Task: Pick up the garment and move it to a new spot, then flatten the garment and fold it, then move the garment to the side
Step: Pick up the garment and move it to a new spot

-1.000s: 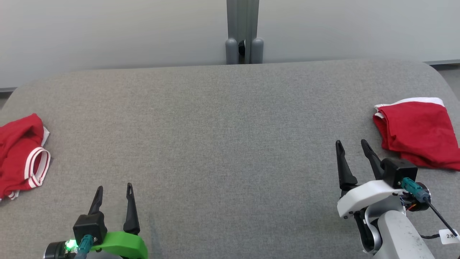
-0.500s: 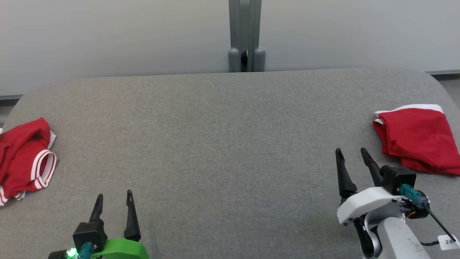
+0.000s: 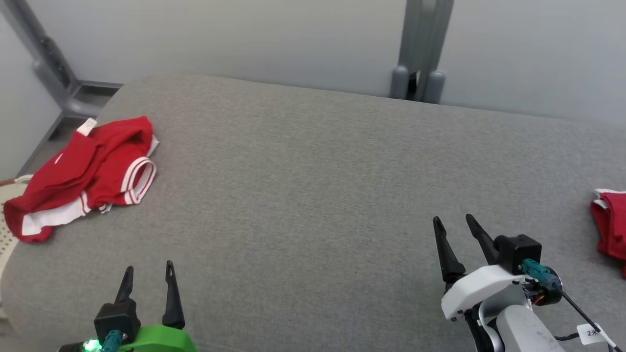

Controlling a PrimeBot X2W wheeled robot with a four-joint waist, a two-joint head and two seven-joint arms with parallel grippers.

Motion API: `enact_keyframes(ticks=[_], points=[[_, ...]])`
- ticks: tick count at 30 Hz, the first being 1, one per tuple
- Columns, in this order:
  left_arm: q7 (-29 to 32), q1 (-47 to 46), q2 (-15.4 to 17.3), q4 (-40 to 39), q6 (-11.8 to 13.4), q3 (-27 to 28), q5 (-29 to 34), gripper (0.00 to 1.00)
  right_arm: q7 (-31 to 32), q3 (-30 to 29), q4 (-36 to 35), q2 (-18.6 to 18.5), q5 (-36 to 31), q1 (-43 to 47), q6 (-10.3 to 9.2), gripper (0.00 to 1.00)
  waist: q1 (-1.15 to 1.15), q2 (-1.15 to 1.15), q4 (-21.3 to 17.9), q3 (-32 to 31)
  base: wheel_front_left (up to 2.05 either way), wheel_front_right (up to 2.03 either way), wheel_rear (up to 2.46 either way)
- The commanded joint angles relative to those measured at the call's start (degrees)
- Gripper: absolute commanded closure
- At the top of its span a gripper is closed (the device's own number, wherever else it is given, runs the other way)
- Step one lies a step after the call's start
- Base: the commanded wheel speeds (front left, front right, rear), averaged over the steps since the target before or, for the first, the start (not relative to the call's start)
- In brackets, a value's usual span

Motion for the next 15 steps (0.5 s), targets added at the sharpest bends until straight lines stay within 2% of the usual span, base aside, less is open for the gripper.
enact_keyframes(ticks=[1, 9, 15], points=[[0.1, 0.5, 0.3, 0.1, -0.2, 0.7, 0.4, 0.00, 0.0, 0.0, 0.1, -0.2, 0.5, 0.7, -0.09, 0.00, 0.00, 0.00, 8.5, -0.2, 0.00, 0.00, 0.00], [0.1, 2.0, 0.4, -0.2, -1.0, 4.3, 1.8, 0.00, 0.0, 1.9, 0.3, -0.2, 1.6, 0.6, -0.09, 0.00, 0.00, 0.00, 17.1, 0.0, 0.00, 0.00, 0.00], [0.1, 3.4, 0.3, -1.9, 0.0, 7.5, 0.5, 0.00, 0.0, 5.0, 1.0, -0.2, 1.3, -1.7, -0.09, 0.00, 0.00, 0.00, 18.2, 1.7, 0.00, 0.00, 0.00]])
